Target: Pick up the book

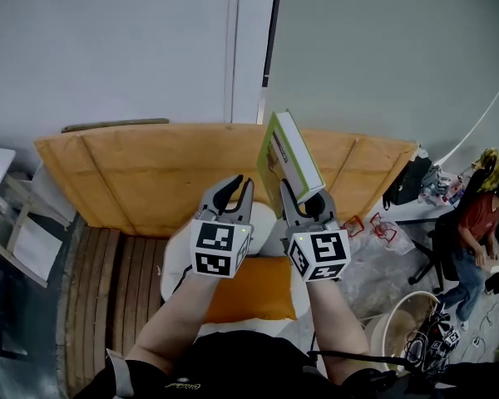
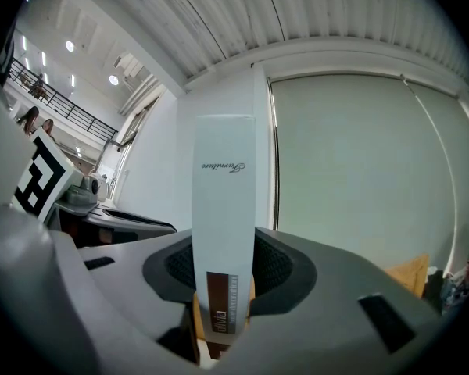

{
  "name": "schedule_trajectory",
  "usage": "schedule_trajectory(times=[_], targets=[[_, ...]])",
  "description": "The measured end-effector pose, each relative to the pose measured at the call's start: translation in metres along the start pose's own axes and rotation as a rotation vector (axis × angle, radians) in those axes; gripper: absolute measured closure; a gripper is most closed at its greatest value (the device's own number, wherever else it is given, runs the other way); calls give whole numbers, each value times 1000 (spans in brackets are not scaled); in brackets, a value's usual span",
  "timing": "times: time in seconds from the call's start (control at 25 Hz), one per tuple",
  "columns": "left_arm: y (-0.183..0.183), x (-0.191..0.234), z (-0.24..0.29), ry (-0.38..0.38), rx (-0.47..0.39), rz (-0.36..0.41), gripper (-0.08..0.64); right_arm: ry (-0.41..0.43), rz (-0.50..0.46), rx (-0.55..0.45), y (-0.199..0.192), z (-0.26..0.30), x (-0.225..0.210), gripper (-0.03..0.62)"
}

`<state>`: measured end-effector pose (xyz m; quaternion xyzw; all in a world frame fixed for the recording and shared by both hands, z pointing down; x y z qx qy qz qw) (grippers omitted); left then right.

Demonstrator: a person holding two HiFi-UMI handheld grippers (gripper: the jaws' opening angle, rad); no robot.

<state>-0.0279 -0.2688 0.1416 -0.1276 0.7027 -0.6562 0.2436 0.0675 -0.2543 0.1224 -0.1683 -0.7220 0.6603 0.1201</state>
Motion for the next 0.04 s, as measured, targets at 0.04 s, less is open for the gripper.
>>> schedule_trajectory(times=[0.04], targets=[[-1, 0, 1, -1, 1, -1, 497, 0, 0, 1, -1, 1, -1, 460]])
Point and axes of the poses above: the fingertips, and each gripper's own axes: z forward along the fingers, x to its left, y out of its top, the point moved 1 cm from there along -z, backward along the fingers, and after that the axes turned 10 degrees about z, right-handed, at the moved point
